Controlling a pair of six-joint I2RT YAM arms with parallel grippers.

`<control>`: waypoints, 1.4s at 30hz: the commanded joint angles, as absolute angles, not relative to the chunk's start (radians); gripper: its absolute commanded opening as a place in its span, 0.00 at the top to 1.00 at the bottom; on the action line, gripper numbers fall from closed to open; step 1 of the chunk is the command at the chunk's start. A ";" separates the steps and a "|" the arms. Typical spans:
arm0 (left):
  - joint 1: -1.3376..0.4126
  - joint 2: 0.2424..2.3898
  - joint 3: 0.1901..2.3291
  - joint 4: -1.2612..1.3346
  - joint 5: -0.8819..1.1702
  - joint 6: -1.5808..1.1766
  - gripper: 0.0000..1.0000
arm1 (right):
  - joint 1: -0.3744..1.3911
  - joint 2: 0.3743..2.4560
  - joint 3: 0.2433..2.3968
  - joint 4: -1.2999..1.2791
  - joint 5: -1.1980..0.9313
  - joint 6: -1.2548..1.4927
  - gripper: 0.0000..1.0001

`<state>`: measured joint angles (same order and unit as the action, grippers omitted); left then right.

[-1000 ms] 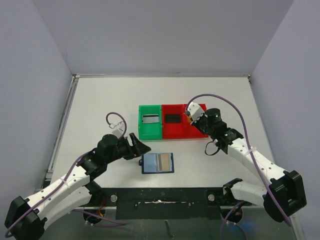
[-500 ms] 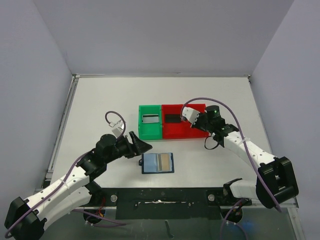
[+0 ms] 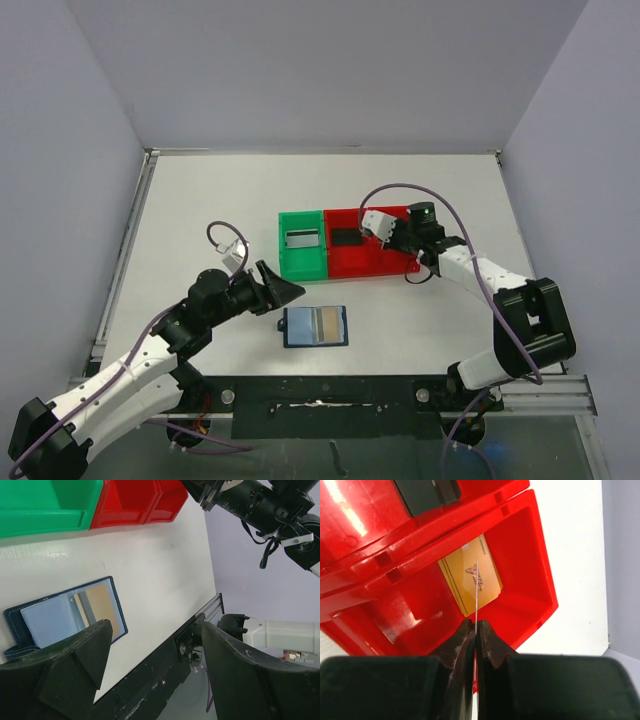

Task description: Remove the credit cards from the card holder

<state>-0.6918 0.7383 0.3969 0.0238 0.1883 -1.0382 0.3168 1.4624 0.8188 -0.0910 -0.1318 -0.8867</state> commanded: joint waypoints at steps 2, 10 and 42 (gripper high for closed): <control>-0.693 0.733 0.438 0.023 0.227 -1.010 0.28 | 0.312 1.517 0.895 -0.016 -0.101 -0.955 1.00; -0.692 0.767 0.449 0.047 0.237 -1.000 0.28 | 0.312 1.629 0.970 -0.006 -0.131 -1.007 1.00; -0.690 0.622 0.421 0.053 0.194 -1.067 0.27 | 0.275 1.738 0.975 0.080 -0.262 -1.030 0.71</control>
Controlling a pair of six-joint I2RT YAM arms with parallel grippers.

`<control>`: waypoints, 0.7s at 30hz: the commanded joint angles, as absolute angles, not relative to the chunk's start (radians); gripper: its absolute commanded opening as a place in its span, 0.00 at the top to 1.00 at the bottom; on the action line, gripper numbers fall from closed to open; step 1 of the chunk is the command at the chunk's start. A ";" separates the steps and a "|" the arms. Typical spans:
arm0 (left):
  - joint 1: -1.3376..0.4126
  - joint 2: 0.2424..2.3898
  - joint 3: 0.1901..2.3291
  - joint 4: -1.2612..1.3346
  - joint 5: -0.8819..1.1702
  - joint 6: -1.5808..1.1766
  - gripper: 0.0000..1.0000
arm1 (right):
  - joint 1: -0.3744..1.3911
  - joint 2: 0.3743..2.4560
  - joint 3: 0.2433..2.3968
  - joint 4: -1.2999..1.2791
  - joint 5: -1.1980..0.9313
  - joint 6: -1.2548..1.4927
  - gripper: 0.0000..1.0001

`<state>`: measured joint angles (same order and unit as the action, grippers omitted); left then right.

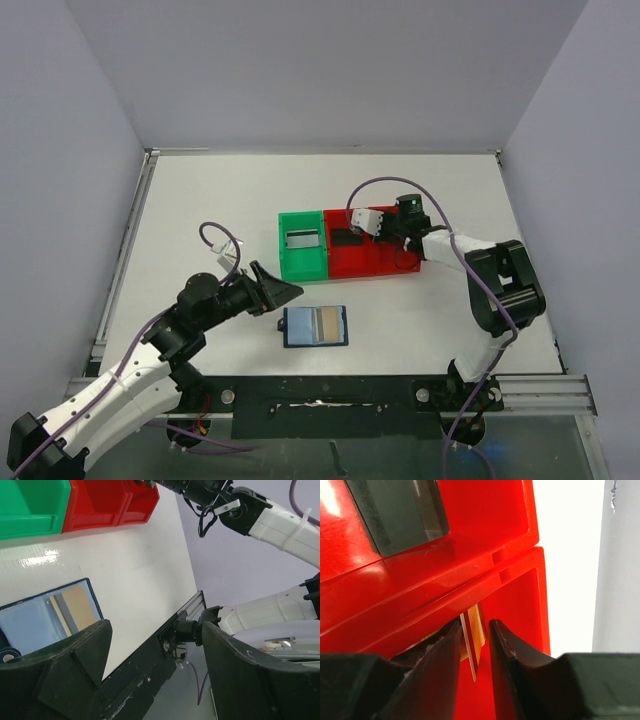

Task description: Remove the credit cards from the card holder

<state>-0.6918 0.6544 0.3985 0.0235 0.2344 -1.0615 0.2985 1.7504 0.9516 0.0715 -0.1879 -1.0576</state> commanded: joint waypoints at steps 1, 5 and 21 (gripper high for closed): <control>-0.691 0.617 0.435 0.018 0.172 -1.063 0.27 | 0.261 1.732 0.979 0.065 -0.294 -1.019 0.69; -0.690 0.598 0.472 -0.056 0.144 -1.026 0.27 | 0.237 1.711 0.998 0.022 -0.345 -0.995 0.58; -0.692 0.567 0.480 -0.085 0.113 -0.999 0.28 | 0.182 1.700 1.088 -0.101 -0.457 -0.928 0.49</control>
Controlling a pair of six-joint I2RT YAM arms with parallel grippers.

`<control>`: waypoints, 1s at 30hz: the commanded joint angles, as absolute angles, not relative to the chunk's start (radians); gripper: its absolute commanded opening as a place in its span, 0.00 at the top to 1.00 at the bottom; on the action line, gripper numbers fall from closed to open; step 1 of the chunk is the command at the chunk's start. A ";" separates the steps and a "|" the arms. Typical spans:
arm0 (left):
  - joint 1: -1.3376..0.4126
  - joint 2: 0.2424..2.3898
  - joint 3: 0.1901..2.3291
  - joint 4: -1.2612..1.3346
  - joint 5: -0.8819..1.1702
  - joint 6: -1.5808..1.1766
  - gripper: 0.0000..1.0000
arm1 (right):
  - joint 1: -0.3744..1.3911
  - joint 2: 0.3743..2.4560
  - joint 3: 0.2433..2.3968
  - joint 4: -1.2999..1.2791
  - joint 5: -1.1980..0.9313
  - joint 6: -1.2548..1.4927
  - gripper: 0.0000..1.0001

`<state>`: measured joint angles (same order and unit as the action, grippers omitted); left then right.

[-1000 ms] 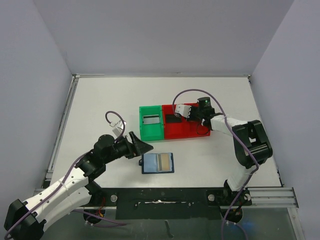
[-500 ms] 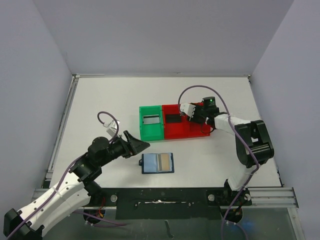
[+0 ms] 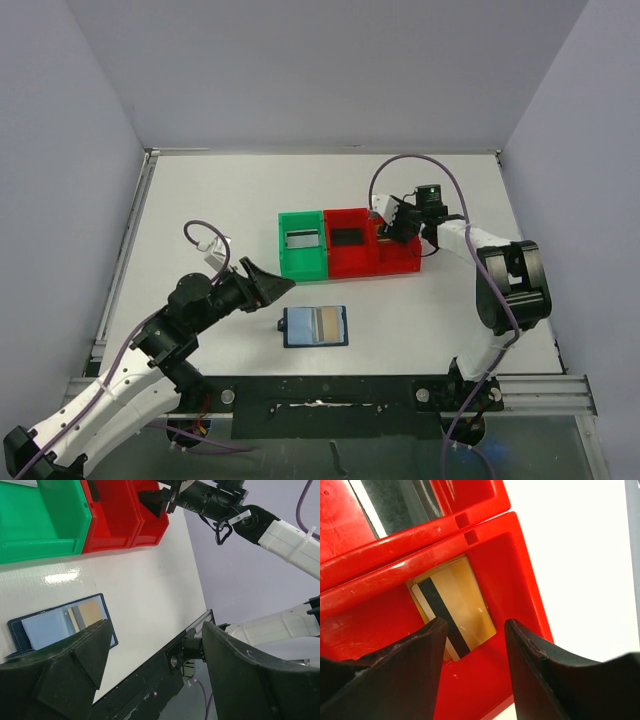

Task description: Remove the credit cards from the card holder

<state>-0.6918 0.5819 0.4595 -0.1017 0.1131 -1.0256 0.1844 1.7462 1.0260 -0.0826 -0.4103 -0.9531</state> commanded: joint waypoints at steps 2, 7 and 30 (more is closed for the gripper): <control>-0.692 0.574 0.496 -0.122 0.115 -0.976 0.28 | 0.166 1.685 1.105 -0.095 -0.467 -0.892 0.49; -0.692 0.596 0.527 -0.156 0.136 -0.914 0.28 | 0.145 1.556 1.173 -0.072 -0.506 -0.771 0.47; -0.698 0.734 0.451 -0.012 0.212 -0.969 0.28 | 0.123 0.807 0.730 -0.275 -0.067 0.711 0.02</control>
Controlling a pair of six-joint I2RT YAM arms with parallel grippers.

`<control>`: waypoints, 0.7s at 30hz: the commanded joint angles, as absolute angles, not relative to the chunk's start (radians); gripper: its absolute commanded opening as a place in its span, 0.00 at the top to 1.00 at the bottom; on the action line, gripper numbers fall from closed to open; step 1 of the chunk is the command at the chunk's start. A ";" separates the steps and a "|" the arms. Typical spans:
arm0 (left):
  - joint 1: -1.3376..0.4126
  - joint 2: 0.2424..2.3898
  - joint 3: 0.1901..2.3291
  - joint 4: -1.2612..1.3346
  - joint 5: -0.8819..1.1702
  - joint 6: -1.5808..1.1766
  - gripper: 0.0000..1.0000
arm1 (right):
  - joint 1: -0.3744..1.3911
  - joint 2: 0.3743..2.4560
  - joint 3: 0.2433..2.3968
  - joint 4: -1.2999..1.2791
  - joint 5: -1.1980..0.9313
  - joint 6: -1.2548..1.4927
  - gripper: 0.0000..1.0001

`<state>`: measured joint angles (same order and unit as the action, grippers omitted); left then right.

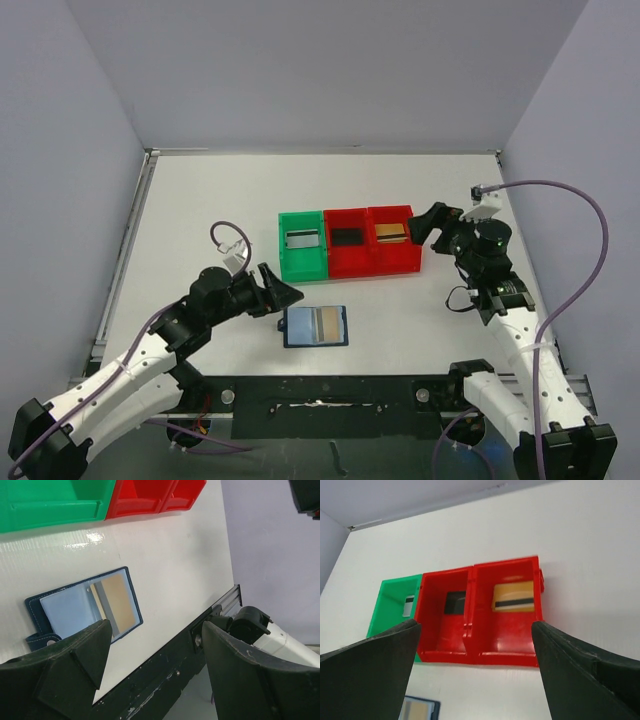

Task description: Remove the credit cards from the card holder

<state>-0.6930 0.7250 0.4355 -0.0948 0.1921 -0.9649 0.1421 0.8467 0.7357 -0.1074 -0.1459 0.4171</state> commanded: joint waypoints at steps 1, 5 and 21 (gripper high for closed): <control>-0.698 0.740 0.449 -0.014 0.212 -0.969 0.28 | 0.111 0.800 0.691 -0.247 -0.121 0.751 0.02; -0.698 0.769 0.441 -0.009 0.222 -0.975 0.28 | 0.105 0.807 0.566 -0.116 -0.364 0.845 0.02; -0.704 0.909 0.477 -0.028 0.300 -0.923 0.28 | 0.517 0.799 0.419 -0.147 -0.031 1.206 0.02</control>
